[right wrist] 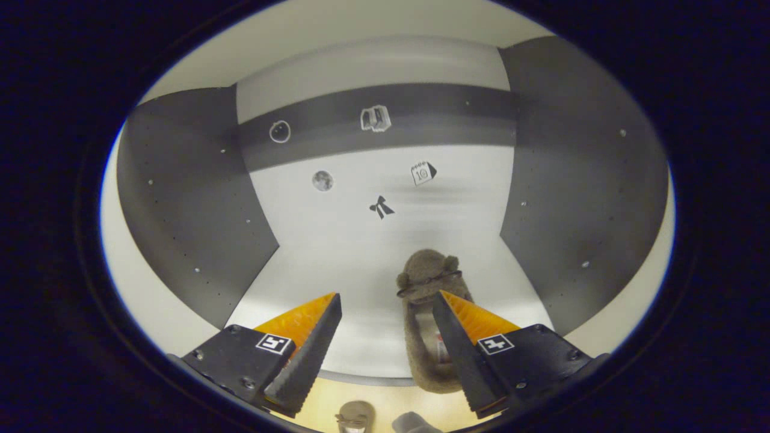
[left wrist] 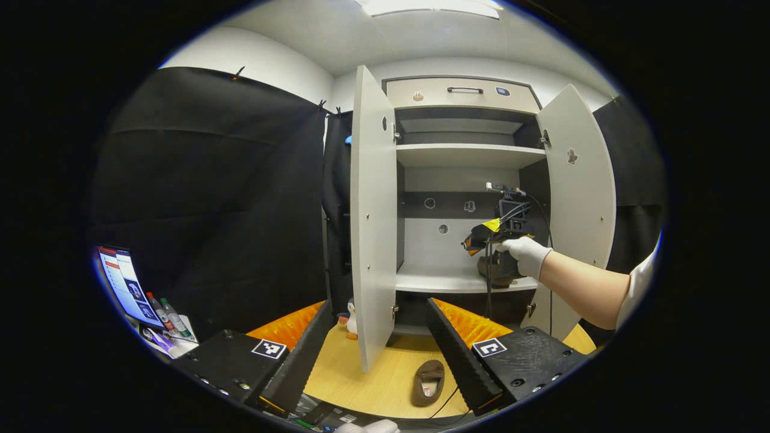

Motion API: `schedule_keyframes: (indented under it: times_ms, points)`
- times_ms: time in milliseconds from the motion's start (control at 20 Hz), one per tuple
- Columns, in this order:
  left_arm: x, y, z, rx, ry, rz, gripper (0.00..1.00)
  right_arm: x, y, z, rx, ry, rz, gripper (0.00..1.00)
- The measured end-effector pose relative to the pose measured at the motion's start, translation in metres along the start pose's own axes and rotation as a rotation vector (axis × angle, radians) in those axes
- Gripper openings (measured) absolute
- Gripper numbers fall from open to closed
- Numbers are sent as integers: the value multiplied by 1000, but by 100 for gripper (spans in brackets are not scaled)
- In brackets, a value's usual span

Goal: Grab one shoe with the right hand and put it into the shoe cabinet, grab the other shoe with the left hand and put it into the shoe cabinet; then close the right door with the right hand and the left door with the left hand.

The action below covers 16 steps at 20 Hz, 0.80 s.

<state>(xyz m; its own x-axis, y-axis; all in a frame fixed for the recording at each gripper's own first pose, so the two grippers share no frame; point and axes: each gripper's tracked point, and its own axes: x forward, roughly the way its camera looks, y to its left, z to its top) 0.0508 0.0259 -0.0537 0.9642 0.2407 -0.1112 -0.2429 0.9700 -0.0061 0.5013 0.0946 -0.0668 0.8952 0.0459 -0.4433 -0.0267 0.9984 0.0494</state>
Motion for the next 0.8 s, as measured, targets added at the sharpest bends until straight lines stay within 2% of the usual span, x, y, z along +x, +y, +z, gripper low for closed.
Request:
schedule_keyframes:
  times_ms: [200, 400, 650, 800]
  points:
    - [-12, 10, -3, -1, -5, -22, 96, -54, 5, 13, -59, -130, -17, 98]
    - [-20, 21, -9, -4, 7, -59, 96, -140, 13, 22, -90, -296, 3, 97]
    - [-26, 34, -11, 15, 1, -115, 96, -251, 10, -1, -73, -436, 60, 99]
    - [-27, 33, -13, 34, -4, -159, 96, -310, -6, -24, -79, -499, 43, 99]
